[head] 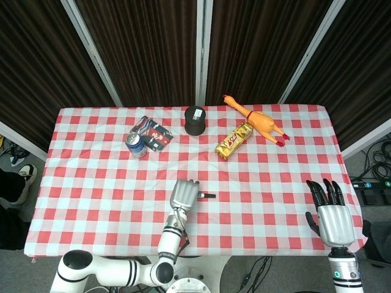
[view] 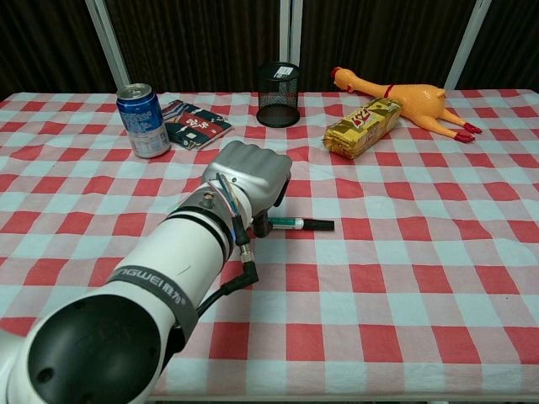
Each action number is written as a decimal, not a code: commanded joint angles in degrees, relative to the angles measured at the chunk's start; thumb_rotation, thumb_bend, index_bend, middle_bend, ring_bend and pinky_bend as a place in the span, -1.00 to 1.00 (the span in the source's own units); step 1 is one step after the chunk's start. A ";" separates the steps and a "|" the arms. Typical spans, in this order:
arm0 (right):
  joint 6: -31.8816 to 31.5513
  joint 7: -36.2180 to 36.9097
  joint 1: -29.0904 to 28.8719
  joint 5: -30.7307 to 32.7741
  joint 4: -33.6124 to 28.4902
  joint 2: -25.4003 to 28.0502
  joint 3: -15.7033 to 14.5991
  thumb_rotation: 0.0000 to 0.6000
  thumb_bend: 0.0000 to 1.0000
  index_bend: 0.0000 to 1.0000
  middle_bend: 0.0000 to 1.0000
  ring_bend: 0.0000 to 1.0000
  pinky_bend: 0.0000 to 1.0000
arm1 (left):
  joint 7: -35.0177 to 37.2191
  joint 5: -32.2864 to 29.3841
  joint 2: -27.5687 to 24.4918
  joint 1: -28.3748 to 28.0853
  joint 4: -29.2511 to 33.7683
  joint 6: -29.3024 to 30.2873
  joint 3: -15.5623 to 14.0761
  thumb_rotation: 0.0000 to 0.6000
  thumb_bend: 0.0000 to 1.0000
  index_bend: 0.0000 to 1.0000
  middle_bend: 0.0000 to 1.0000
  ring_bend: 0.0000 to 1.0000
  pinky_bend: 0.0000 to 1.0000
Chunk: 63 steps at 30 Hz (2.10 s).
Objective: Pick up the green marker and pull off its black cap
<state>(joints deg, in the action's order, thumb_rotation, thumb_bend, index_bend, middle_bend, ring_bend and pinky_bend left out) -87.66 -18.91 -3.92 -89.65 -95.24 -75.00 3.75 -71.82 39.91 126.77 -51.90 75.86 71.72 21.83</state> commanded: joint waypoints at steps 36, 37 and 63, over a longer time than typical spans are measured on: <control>-0.18 0.76 -0.01 1.39 1.38 -1.10 0.09 1.00 -0.55 -0.83 -0.69 -1.00 -0.94 | 3.08 -1.01 0.18 -1.03 -6.10 -1.46 -3.37 1.00 -0.33 0.00 0.05 0.15 0.24; -0.21 0.84 0.00 1.44 1.41 -1.08 0.12 1.00 -0.55 -0.83 -0.69 -1.00 -0.94 | 3.22 -0.99 0.24 -1.02 -6.35 -1.60 -3.40 1.00 -0.32 0.00 0.05 0.15 0.24; -1.39 0.58 -0.82 -0.70 1.33 -1.48 0.68 1.00 -0.55 -0.75 -0.62 -1.00 -0.91 | 11.51 6.30 -3.47 -0.36 -0.68 -2.82 -2.99 1.00 -0.12 0.18 0.24 0.23 0.23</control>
<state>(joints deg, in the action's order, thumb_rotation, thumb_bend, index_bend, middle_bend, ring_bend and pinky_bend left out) -88.46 -18.31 -4.32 -89.29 -94.15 -76.09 4.12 -60.88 45.38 124.10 -52.18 73.77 68.80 18.46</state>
